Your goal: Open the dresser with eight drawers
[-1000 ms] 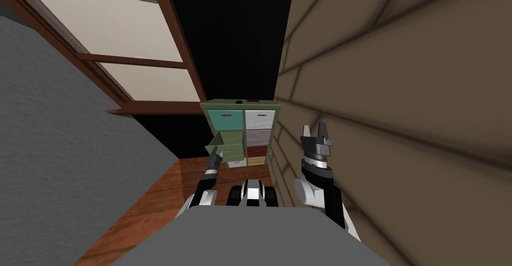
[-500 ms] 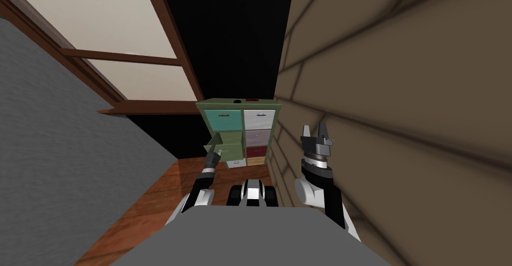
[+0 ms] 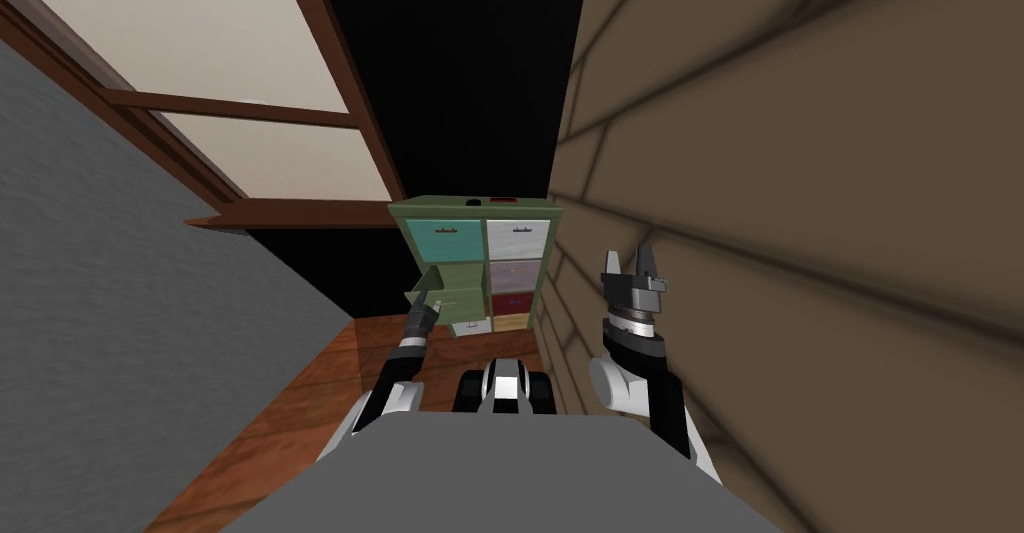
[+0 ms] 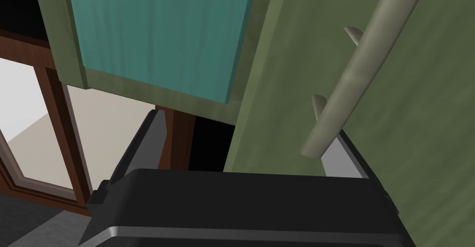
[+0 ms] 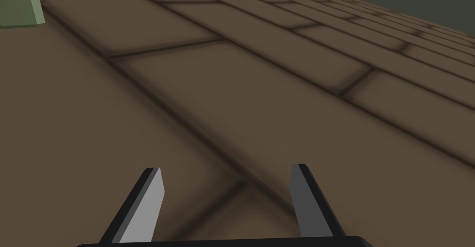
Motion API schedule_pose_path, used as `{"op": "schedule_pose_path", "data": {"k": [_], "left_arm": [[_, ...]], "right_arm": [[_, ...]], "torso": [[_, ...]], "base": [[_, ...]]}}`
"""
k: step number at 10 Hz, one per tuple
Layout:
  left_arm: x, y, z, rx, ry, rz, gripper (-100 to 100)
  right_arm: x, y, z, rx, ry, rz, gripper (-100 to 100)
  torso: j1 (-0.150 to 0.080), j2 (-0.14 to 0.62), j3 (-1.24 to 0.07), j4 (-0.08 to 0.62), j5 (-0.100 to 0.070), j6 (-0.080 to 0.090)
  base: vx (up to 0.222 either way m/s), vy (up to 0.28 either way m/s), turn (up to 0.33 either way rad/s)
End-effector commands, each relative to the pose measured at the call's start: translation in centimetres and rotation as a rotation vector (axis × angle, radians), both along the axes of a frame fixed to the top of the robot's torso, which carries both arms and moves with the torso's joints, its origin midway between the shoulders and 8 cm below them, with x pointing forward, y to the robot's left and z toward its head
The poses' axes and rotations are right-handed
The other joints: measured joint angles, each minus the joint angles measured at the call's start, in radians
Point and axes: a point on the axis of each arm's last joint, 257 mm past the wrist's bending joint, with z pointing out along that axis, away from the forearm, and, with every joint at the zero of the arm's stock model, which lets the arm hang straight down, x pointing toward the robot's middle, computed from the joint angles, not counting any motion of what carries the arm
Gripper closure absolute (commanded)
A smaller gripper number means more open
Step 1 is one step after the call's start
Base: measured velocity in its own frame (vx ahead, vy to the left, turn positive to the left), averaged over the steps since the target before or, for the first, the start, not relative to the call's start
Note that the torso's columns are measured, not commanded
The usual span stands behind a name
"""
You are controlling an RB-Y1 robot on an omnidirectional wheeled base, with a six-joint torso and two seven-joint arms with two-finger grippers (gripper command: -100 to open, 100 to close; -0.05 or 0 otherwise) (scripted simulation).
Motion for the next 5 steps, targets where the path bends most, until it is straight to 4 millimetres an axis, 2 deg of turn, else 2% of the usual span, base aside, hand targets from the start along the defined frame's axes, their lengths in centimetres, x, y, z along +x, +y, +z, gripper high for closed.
{"op": "schedule_pose_path", "data": {"k": [1, 5], "left_arm": [[-0.03, 0.02, -0.17, 0.000, 0.004, 0.001, 0], [-0.09, 0.06, -0.49, -0.001, 0.012, 0.002, 0]], "right_arm": [[0.00, 0.00, 0.00, 0.000, 0.000, 0.000, 0], [0.00, 0.00, 0.00, 0.000, 0.000, 0.000, 0]], "torso": [[0.001, -0.001, -0.001, -0.001, 0.001, 0.000], [0.002, -0.004, -0.002, -0.003, 0.002, 0.000]], "base": [[0.000, 0.000, 0.000], [0.000, 0.000, 0.000]]}}
